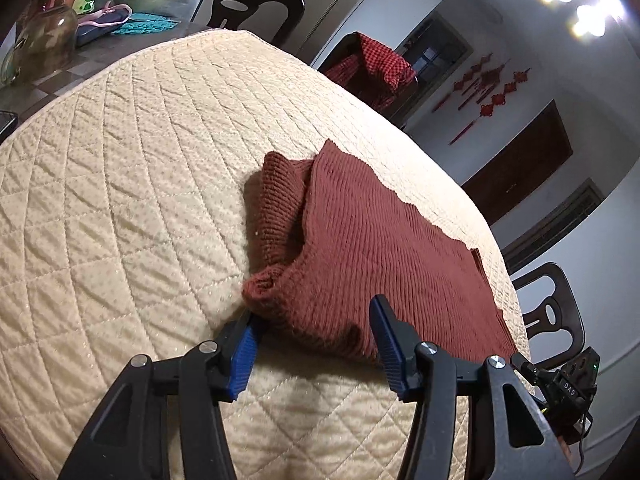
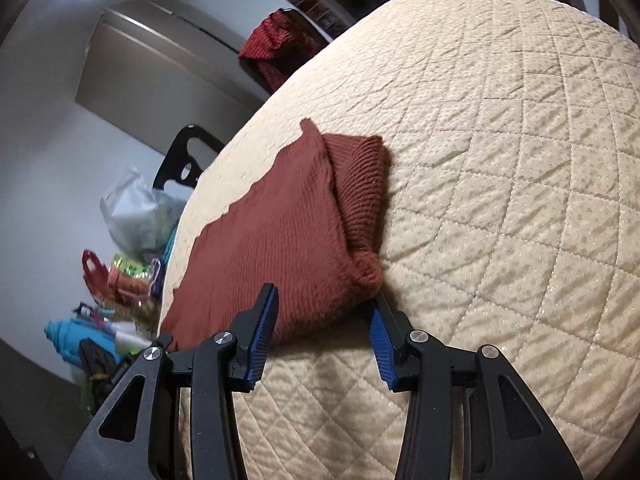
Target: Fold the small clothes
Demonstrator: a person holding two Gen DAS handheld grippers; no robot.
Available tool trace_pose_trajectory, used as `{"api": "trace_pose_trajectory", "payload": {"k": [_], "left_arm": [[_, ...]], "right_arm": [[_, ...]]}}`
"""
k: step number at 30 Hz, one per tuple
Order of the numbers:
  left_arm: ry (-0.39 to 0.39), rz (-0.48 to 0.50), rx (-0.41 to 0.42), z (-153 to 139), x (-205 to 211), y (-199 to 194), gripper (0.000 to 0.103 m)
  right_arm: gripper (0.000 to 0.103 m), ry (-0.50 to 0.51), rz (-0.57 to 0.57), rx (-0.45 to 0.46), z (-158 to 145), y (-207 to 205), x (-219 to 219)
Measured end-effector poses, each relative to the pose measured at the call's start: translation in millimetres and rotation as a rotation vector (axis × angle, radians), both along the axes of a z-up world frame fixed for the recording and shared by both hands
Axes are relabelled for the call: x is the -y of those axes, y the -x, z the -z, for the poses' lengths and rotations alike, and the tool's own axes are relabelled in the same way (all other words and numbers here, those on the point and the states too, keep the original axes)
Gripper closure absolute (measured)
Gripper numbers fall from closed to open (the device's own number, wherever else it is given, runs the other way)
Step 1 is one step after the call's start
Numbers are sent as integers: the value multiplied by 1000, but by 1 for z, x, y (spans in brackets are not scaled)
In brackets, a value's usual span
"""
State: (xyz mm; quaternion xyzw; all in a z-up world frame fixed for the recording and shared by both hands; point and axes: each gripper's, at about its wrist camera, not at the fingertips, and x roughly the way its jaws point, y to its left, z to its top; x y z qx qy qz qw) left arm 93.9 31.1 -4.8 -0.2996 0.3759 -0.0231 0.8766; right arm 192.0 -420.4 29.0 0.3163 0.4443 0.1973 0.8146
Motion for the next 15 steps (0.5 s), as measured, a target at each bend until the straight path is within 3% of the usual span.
{"api": "trace_pose_trajectory", "payload": {"k": [2,4,6,10,15], "left_arm": [[-13,-3,3,0,1,-2,52],[-34,-9,-1,1,1,-5,67],[-21,-11,-9,3,-2,-8,78],[-30,5,-4,0,-1,-7,84],[-57,45,48,-20,2,7,85]], "right_arm": [[58,-11,10,-5,1,-4,1],[63,-1,18,-8,1,-8,1],[85,15,29,-28,3,-13,2],[88,7,13,-32,3,-16,2],[89,15,-22,28,-19,-1,6]]}}
